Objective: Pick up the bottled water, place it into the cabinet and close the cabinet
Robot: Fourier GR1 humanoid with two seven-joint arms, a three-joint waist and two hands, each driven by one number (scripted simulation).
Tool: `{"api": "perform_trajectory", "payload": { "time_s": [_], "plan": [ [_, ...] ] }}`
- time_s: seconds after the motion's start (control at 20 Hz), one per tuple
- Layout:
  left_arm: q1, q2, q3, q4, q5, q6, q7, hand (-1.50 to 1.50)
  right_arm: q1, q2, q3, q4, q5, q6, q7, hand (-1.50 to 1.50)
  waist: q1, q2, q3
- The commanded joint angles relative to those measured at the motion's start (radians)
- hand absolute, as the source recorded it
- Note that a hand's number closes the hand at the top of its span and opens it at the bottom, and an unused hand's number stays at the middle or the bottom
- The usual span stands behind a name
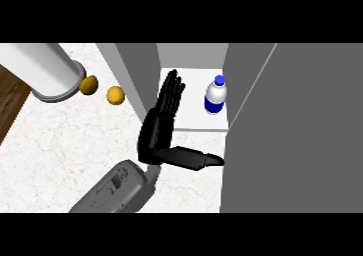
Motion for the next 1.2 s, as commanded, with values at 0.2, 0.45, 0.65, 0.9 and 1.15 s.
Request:
{"api": "perform_trajectory", "payload": {
  "time_s": [0.2, 0.45, 0.65, 0.9, 1.15],
  "plan": [
    [0.211, 0.108, -0.028, -0.237, -0.014, -0.008, 0.004, -1.50, 0.029, -0.102, 0.151, -0.189, 0.048, 0.089, 0.153, 1.50, -0.003, 0.004, -0.001],
    [0.370, 0.185, -0.049, -0.391, -0.023, -0.001, -0.004, -1.50, 0.015, -0.117, 0.249, -0.205, 0.093, 0.103, 0.178, 1.50, 0.001, 0.003, -0.001],
    [0.475, 0.246, -0.052, -0.487, -0.022, -0.033, -0.035, -1.50, 0.035, -0.116, 0.361, -0.228, 0.156, 0.094, 0.222, 1.50, -0.005, 0.002, -0.002],
    [0.477, 0.297, 0.025, -0.508, 0.010, -0.059, -0.013, -1.50, 0.006, -0.120, 0.511, -0.254, 0.232, 0.086, 0.267, 1.50, -0.021, 0.000, -0.003],
    [0.582, 0.339, 0.028, -0.563, 0.008, -0.089, -0.059, -1.50, -0.081, -0.064, 0.696, -0.257, 0.341, 0.006, 0.397, 1.50, 0.002, 0.004, -0.004]
  ]
}}
